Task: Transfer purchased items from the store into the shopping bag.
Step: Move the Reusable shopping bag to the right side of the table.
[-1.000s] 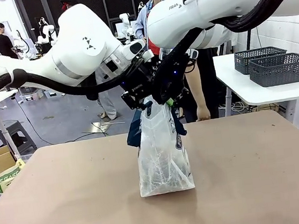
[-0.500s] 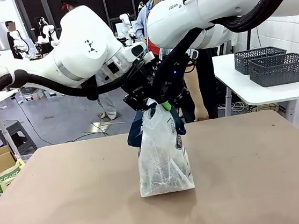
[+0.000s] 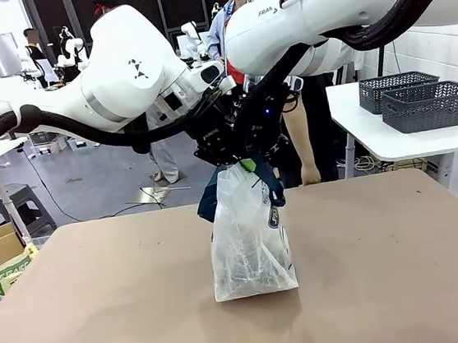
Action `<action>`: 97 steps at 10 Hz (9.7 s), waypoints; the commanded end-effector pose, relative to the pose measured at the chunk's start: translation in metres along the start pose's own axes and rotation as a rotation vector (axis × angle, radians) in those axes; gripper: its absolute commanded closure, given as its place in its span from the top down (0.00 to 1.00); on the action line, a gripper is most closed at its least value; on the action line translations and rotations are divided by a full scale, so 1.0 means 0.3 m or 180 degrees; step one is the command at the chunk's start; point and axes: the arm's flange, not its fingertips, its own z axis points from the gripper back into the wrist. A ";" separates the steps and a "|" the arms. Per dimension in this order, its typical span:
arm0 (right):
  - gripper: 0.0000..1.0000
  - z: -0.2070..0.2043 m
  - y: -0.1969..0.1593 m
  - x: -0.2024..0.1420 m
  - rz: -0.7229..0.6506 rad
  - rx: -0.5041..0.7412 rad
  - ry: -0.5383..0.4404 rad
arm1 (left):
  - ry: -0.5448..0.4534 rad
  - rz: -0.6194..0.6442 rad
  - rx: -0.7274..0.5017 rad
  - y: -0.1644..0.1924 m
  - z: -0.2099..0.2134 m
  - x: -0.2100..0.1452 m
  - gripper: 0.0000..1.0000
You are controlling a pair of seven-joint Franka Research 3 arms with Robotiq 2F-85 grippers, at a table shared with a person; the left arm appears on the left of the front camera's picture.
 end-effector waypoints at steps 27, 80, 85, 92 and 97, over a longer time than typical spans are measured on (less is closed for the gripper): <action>1.00 0.204 -0.681 -0.031 0.2037 0.1782 -0.1014 | -0.0036 -0.0005 0.0008 -0.003 0.010 -0.004 0.00; 1.00 0.212 -0.737 -0.068 0.2680 0.1331 -0.1261 | 0.0598 0.0441 0.2590 0.971 0.786 -0.088 0.00; 1.00 0.212 -0.737 -0.068 0.2680 0.1331 -0.1261 | 0.0496 0.0296 0.2439 1.022 0.765 -0.307 0.00; 1.00 0.212 -0.737 -0.068 0.2680 0.1331 -0.1261 | 0.0648 0.0425 0.2410 1.032 0.701 -0.342 0.00; 1.00 0.212 -0.737 -0.068 0.2680 0.1331 -0.1261 | 0.0680 0.0449 0.2361 1.022 0.700 -0.341 0.20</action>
